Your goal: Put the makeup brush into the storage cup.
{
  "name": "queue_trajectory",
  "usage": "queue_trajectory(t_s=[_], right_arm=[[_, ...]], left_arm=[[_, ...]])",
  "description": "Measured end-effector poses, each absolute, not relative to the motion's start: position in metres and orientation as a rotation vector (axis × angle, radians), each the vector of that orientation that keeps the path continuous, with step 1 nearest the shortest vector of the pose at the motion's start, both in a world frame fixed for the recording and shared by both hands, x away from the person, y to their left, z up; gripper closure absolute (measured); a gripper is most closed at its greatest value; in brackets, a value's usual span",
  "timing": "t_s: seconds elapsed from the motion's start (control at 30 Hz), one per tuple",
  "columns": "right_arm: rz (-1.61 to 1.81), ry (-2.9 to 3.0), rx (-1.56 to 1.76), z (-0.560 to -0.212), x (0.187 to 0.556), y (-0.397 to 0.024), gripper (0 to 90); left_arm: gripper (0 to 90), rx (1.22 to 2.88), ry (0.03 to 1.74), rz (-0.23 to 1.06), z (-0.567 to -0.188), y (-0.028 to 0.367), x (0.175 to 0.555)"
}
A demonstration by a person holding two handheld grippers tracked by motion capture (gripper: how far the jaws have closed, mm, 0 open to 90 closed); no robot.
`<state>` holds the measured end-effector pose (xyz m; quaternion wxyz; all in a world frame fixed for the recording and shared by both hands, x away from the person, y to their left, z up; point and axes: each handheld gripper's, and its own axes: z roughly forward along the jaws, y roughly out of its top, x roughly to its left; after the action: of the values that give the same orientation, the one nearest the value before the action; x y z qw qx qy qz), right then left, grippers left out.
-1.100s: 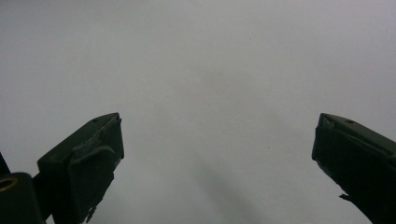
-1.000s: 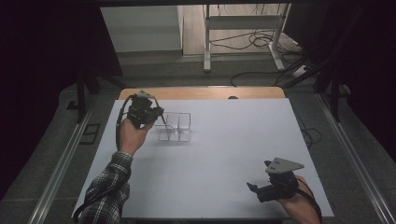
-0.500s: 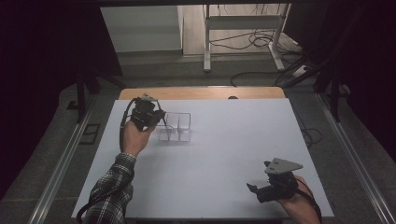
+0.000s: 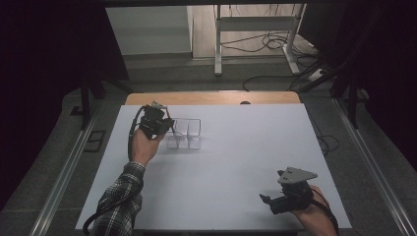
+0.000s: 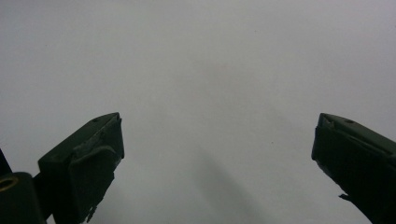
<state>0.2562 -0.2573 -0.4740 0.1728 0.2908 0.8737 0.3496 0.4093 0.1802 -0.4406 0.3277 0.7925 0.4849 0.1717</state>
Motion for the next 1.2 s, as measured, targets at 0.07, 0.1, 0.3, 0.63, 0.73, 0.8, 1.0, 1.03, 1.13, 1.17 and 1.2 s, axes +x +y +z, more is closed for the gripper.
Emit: queue_trajectory(t_s=[0.07, 0.1, 0.3, 0.63, 0.73, 0.8, 1.0, 1.03, 1.13, 1.17, 1.2], right_arm=[[0.991, 2.480, 0.824, -0.474, 0.256, -0.257, 2.8], [0.990, 2.480, 0.824, -0.474, 0.256, -0.257, 2.8], [0.987, 2.484, 0.820, -0.475, 0.256, -0.257, 2.8], [0.984, 2.486, 0.819, -0.475, 0.257, -0.257, 2.8], [0.983, 2.485, 0.820, -0.475, 0.256, -0.257, 2.8], [0.984, 2.483, 0.821, -0.475, 0.256, -0.257, 2.8], [0.990, 2.479, 0.829, -0.474, 0.256, -0.257, 2.8], [0.989, 2.479, 0.829, -0.474, 0.256, -0.257, 2.8], [0.985, 2.480, 0.825, -0.474, 0.256, -0.257, 2.8], [0.985, 2.481, 0.824, -0.475, 0.256, -0.257, 2.8], [0.986, 2.481, 0.826, -0.475, 0.256, -0.257, 2.8]], left_arm=[[83.4, 2.075, 1.274, 0.447, -0.442, 0.180, 0.410], [83.4, 2.076, 1.278, 0.445, -0.444, 0.179, 0.410], [82.5, 2.080, 1.274, 0.452, -0.447, 0.178, 0.411], [35.4, 1.986, 1.292, 0.501, -0.440, 0.181, 0.408], [29.3, 1.973, 1.290, 0.499, -0.439, 0.181, 0.407], [26.0, 1.970, 1.282, 0.501, -0.438, 0.181, 0.406], [18.7, 1.968, 1.266, 0.495, -0.438, 0.181, 0.404], [18.1, 1.965, 1.263, 0.492, -0.438, 0.182, 0.403], [15.8, 1.952, 1.261, 0.485, -0.437, 0.183, 0.402], [15.4, 1.951, 1.259, 0.482, -0.437, 0.184, 0.401], [15.0, 1.951, 1.259, 0.482, -0.437, 0.184, 0.401]])
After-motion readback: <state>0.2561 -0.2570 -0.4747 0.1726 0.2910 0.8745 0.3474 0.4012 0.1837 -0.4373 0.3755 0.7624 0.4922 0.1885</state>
